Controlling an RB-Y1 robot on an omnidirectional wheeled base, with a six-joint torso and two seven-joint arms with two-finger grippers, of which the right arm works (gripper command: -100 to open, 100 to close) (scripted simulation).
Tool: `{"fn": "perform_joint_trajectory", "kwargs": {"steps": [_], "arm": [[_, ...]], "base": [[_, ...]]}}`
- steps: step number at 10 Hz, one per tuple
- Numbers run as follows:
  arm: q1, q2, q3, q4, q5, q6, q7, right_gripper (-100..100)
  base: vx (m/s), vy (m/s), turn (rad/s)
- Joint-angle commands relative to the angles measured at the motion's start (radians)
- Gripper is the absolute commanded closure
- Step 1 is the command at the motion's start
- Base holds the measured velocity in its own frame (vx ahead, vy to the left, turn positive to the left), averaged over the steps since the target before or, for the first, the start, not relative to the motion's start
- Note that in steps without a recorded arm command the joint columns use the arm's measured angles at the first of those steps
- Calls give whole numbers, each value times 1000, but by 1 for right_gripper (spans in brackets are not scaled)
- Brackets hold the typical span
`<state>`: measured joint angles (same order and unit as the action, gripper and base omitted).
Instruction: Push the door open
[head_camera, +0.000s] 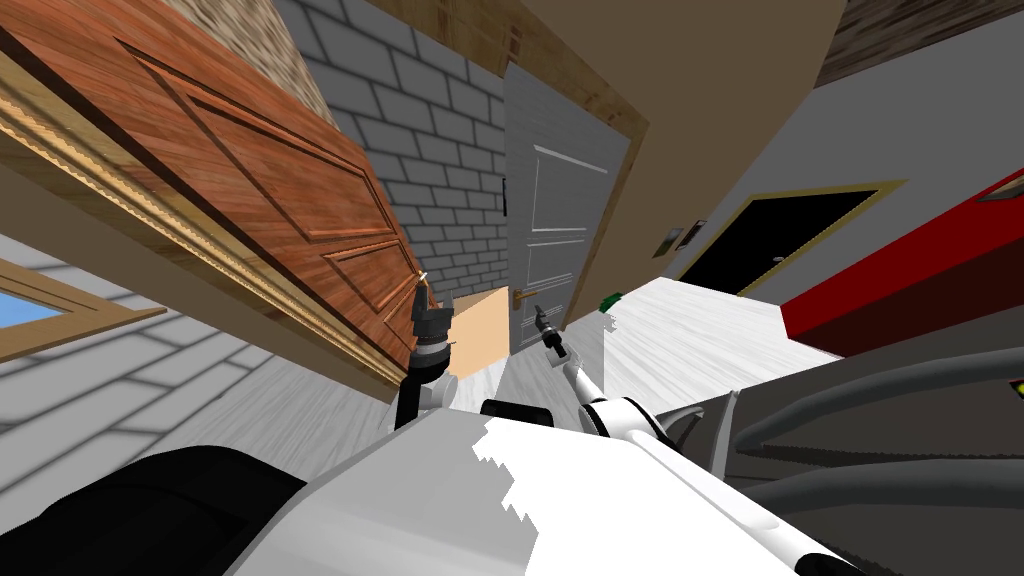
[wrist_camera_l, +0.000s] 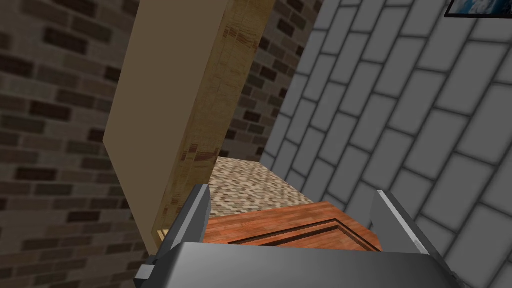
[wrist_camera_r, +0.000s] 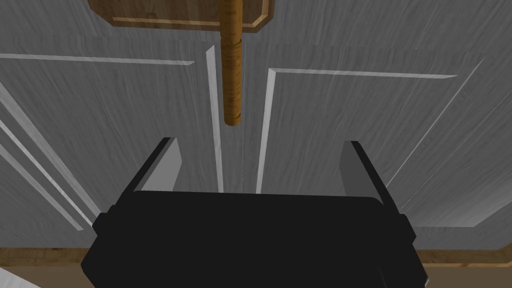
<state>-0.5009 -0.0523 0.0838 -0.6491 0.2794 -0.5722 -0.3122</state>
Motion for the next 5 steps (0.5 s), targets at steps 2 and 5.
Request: {"fn": "perform_joint_trajectory", "kwargs": {"steps": [2, 5], "arm": [[-1, 0, 8, 3, 2, 6, -9, -100], [-1, 0, 8, 3, 2, 6, -9, -100]], "base": [[4, 5, 6], [-2, -1, 1]]}}
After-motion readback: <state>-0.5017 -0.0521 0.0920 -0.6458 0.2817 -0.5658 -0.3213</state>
